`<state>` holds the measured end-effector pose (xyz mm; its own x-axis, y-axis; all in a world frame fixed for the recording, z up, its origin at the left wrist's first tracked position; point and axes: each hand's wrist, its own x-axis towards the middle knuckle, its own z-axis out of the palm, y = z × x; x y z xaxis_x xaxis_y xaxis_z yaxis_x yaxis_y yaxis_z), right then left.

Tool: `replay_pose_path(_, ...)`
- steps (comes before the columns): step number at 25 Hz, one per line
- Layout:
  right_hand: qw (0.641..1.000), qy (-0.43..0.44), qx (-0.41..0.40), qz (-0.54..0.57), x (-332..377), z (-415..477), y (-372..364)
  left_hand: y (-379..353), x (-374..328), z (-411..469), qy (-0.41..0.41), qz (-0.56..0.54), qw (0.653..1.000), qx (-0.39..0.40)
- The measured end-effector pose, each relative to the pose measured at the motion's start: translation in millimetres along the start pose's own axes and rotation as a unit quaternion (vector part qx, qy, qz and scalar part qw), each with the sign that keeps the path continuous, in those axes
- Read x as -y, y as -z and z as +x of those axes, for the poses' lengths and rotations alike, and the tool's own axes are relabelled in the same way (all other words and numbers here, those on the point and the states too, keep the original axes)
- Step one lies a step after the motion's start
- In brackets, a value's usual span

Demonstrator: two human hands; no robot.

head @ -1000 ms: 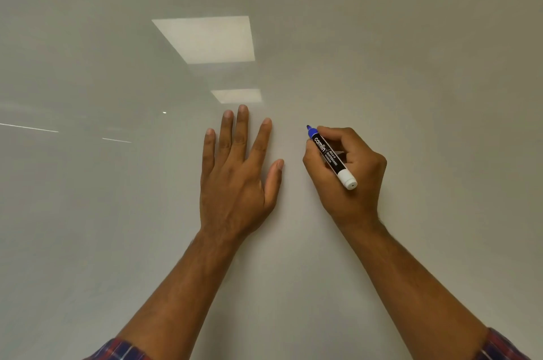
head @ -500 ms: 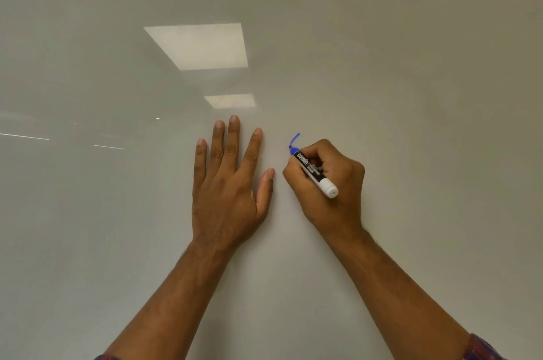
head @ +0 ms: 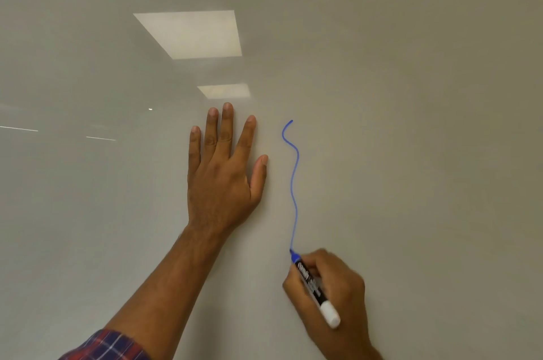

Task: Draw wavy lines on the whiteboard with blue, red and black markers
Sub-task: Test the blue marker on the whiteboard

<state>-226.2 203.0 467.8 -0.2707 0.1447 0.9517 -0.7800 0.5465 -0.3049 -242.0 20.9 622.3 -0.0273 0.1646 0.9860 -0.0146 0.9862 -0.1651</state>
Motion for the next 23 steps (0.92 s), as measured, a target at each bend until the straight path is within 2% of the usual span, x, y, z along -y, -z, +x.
replay_pose_path(1, 0.999, 0.018, 0.012, -0.026, -3, -15, -2, 0, 0, 1, -0.001, 0.0, 1.0, 0.0)
replay_pose_path(3, 0.999, 0.008, 0.042, -0.007, -9, -35, -1, 1, 1, 2, -0.002, 0.002, 1.0, 0.004)
replay_pose_path(6, 0.985, -0.119, 0.033, 0.117, -4, -26, 16, 3, -1, 2, 0.001, 0.003, 1.0, 0.01)
replay_pose_path(9, 0.963, -0.162, -0.014, 0.213, 8, 10, 27, 3, -1, -1, 0.001, 0.002, 1.0, 0.014)
replay_pose_path(12, 0.958, -0.139, -0.054, 0.245, 22, 61, 34, 3, -2, -2, 0.005, -0.001, 1.0, 0.012)
replay_pose_path(17, 0.973, -0.064, -0.078, 0.209, 42, 143, 26, 3, -1, -2, 0.002, -0.009, 1.0, 0.006)
replay_pose_path(20, 0.981, -0.008, -0.088, 0.171, 44, 168, 16, 3, -1, -1, -0.001, -0.009, 1.0, 0.005)
replay_pose_path(23, 0.983, -0.003, -0.098, 0.157, 41, 175, 9, 2, -1, -1, -0.003, -0.009, 1.0, 0.004)
